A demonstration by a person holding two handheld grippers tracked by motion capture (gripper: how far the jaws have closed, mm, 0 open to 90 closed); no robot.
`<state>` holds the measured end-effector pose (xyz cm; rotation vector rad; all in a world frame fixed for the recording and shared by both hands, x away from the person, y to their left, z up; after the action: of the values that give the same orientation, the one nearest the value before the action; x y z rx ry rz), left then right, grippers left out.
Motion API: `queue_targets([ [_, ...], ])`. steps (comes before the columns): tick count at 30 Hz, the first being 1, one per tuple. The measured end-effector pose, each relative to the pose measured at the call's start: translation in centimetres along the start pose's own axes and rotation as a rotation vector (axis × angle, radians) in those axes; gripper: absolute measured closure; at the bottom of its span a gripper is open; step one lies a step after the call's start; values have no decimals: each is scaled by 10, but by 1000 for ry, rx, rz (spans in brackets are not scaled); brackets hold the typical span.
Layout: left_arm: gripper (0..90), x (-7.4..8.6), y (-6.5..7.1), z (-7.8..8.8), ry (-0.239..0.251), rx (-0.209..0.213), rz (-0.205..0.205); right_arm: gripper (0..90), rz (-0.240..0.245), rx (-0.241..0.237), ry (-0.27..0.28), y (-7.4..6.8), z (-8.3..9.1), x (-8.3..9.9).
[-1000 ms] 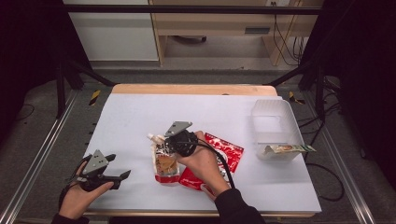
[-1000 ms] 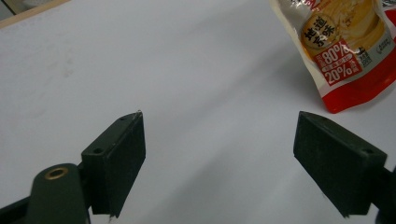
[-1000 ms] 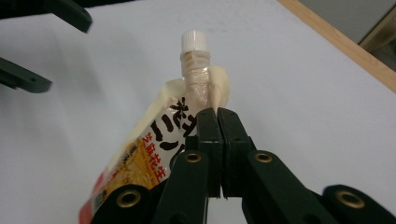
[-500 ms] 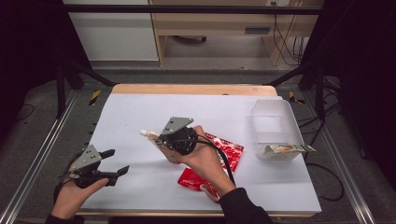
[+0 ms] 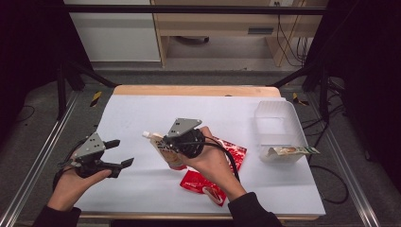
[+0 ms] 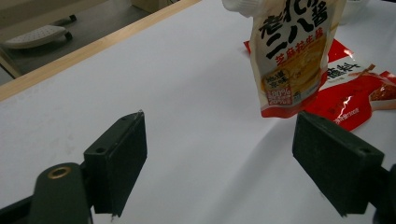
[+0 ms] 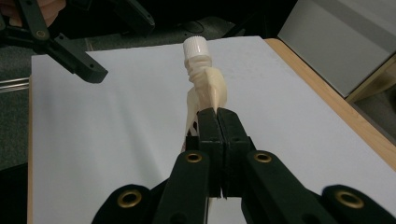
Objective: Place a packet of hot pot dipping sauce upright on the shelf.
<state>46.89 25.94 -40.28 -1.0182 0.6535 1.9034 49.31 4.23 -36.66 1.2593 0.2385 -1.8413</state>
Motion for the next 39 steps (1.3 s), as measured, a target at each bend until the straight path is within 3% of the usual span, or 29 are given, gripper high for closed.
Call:
queue_targets([
  [11, 181, -20, 8, -4, -22, 24, -48, 900, 12, -16, 14, -2, 15, -2],
  [18, 208, -33, 18, -16, -59, 74, -96, 900, 35, -45, 22, -13, 19, -3],
  [24, 244, -38, 20, -23, -76, 93, -111, 900, 37, -61, 28, -18, 20, -5],
  [39, 466, -46, 24, -35, -105, 174, -133, 900, 33, -93, 34, -26, 18, -5],
])
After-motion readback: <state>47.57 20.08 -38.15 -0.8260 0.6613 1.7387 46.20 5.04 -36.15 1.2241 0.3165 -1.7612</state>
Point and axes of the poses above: each handheld gripper's, and its own axes: z roughly backward along the jaws, x roughly out of its underside, y roughly to its right, the point moved 6 cm from there along -z, roughly forward along the jaws, and after that the axes turned 14 degrees about x, right-handed, at the moved point
